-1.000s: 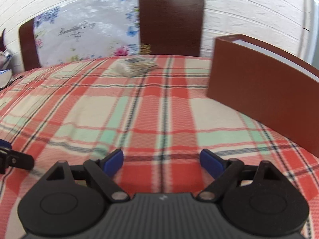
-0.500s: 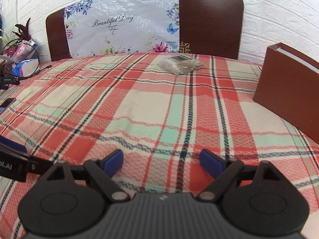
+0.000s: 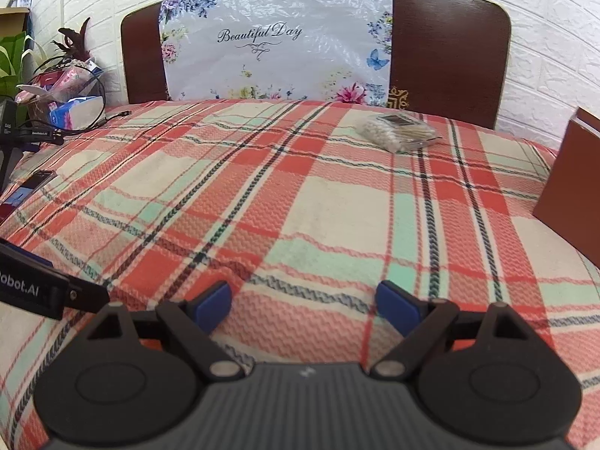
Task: Organize objects
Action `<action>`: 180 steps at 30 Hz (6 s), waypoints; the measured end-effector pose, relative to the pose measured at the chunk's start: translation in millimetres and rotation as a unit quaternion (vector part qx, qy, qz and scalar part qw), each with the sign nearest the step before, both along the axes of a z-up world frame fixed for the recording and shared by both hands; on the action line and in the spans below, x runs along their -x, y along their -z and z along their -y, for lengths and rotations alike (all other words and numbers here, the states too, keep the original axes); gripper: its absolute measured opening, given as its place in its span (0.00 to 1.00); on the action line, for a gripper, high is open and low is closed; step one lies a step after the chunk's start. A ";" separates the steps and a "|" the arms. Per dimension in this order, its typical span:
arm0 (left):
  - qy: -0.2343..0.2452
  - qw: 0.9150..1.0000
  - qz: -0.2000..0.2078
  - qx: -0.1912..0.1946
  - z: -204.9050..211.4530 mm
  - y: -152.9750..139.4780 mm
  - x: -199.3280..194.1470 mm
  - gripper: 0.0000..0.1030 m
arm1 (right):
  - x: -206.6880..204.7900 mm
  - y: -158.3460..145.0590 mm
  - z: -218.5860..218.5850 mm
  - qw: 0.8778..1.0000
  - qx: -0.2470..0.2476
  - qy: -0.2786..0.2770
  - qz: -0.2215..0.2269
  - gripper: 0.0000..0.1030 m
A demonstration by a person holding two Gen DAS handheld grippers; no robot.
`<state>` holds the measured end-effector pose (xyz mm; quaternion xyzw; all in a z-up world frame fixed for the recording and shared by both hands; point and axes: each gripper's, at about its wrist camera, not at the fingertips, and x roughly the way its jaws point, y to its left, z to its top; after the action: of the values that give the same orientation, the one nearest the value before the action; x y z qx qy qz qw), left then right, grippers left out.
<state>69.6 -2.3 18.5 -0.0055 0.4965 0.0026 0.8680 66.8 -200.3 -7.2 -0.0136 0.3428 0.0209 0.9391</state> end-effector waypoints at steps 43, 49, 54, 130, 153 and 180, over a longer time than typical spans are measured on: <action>-0.030 0.979 0.199 -0.014 -29.1 33.9 -61.5 0.95 | -232.2 9.4 48.0 0.997 0.052 0.032 0.049 0.44; -0.030 0.980 0.196 -0.017 -27.2 32.7 -61.3 0.95 | -177.9 5.8 46.7 0.999 0.040 0.005 0.036 0.44; -0.039 0.982 0.185 -0.023 -18.2 30.7 -54.5 0.95 | -95.5 1.6 65.8 1.000 0.018 -0.005 0.022 0.44; 0.459 0.867 0.043 0.187 462.1 -62.9 -52.8 0.57 | 80.1 -75.3 310.1 0.939 0.081 0.288 0.171 0.40; 0.394 0.899 0.185 0.046 357.2 -112.4 4.6 0.58 | 134.7 -91.7 294.9 0.933 0.019 0.303 0.196 0.65; 0.304 0.924 0.230 0.005 208.3 -76.3 78.7 0.87 | 201.2 -116.1 175.2 0.937 -0.073 0.282 0.192 0.76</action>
<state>-9.1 -210.6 94.9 0.1407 0.2608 -0.2655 0.9174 -134.4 -375.6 108.9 0.1488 0.1433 -0.2226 0.9528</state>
